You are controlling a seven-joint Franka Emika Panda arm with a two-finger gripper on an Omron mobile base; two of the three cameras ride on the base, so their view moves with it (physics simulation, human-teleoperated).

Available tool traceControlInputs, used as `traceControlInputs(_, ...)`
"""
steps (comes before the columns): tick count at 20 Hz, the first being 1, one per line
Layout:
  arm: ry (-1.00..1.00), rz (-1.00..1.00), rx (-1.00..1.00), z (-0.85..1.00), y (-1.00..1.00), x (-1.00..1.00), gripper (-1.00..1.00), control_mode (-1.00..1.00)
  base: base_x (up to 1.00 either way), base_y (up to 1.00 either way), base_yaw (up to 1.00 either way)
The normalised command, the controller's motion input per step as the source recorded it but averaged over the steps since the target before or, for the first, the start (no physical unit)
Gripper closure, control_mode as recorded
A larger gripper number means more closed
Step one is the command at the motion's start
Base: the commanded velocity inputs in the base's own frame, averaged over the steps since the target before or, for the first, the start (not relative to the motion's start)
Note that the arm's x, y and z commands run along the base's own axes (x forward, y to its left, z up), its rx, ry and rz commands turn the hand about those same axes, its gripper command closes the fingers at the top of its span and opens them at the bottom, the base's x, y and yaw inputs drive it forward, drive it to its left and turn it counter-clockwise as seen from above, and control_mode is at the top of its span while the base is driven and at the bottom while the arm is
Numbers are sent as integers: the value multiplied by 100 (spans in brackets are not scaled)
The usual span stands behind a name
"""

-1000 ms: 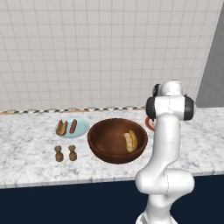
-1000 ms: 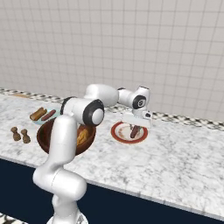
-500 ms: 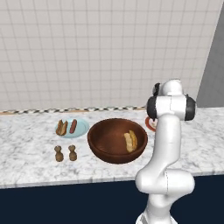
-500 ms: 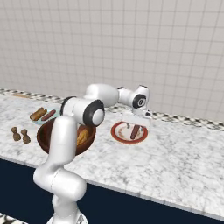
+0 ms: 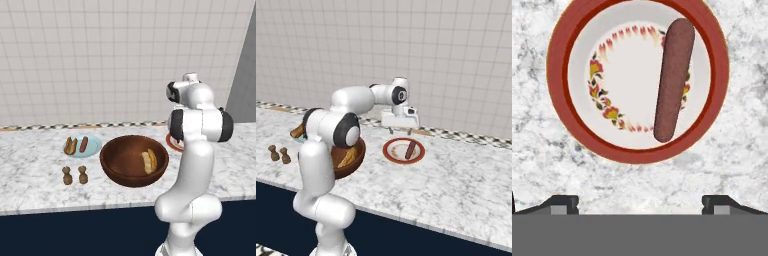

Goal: Place one bun and one sausage from the bowl on each plate.

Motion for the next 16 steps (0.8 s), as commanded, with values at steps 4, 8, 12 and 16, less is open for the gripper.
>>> traceControlInputs(4, -10, 0, -25, 55, 97, -100, -100, -100, 0, 0, 0)
traceControlInputs(8, 0, 0, -2, 77, 98, -96, -100, -100, 0, 0, 0)
traceControlInputs(12, 0, -1, 0, 42, 100, -100, -100, -100, 0, 0, 0)
traceControlInputs(16, 3, 0, -1, -10, 100, -83, -100, -100, 0, 0, 0)
